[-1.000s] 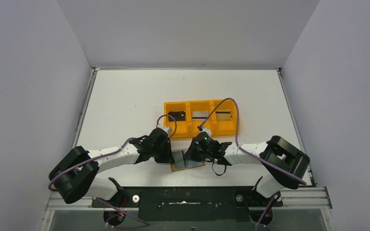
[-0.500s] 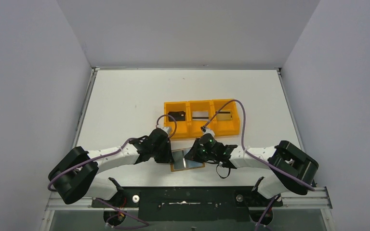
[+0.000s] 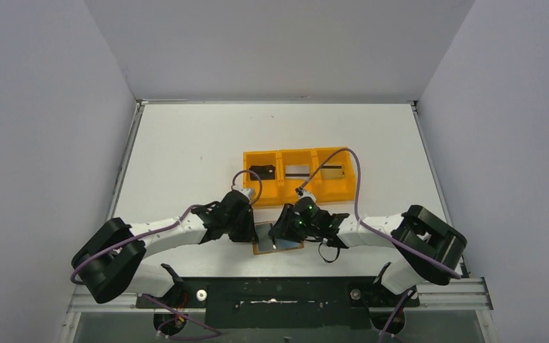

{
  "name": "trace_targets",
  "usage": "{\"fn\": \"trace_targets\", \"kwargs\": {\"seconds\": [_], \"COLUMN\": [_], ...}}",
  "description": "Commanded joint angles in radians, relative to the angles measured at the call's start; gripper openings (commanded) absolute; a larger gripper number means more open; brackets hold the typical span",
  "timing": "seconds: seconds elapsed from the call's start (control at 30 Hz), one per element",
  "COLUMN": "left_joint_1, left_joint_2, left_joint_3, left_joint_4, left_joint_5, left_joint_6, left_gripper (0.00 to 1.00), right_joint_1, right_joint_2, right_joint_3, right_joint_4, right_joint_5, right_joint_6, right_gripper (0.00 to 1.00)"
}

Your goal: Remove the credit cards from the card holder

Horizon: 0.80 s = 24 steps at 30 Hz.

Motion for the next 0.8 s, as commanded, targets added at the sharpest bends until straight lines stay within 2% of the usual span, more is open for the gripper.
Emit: {"fn": "trace_targets", "kwargs": {"seconds": [0.0, 0.13, 0.23, 0.43, 0.5, 0.67, 0.77], "left_joint_1": [0.0, 0.0, 0.0, 0.0, 0.0, 0.0, 0.0], "left_joint_2": [0.02, 0.028, 0.03, 0.022, 0.015, -0.01, -0.018], "left_joint_3": [-0.007, -0.011, -0.011, -0.015, -0.017, -0.012, -0.011], "left_joint_4": [-0.074, -0.061, -0.059, -0.059, -0.061, -0.083, -0.082], "left_joint_5": [-0.059, -0.053, -0.054, -0.058, -0.059, -0.077, -0.083], "left_joint_6": [0.045, 0.042, 0.041, 0.037, 0.036, 0.029, 0.029], "left_gripper": [0.03, 0.03, 0.03, 0.03, 0.05, 0.22, 0.24], "right_joint_1": [0.011, 0.027, 0.029, 0.02, 0.019, 0.017, 0.011], "right_joint_2": [0.061, 0.099, 0.092, 0.048, 0.037, -0.003, -0.026], "right_joint_3": [0.059, 0.108, 0.11, 0.066, 0.063, 0.053, 0.036], "right_joint_4": [0.014, -0.014, -0.012, 0.092, 0.098, 0.092, 0.09], "right_joint_5": [-0.04, -0.046, -0.039, -0.074, -0.076, -0.058, -0.047], "right_joint_6": [-0.031, -0.053, -0.052, -0.022, -0.02, -0.019, -0.011], "right_gripper": [0.38, 0.36, 0.29, 0.01, 0.0, 0.0, 0.0]}}
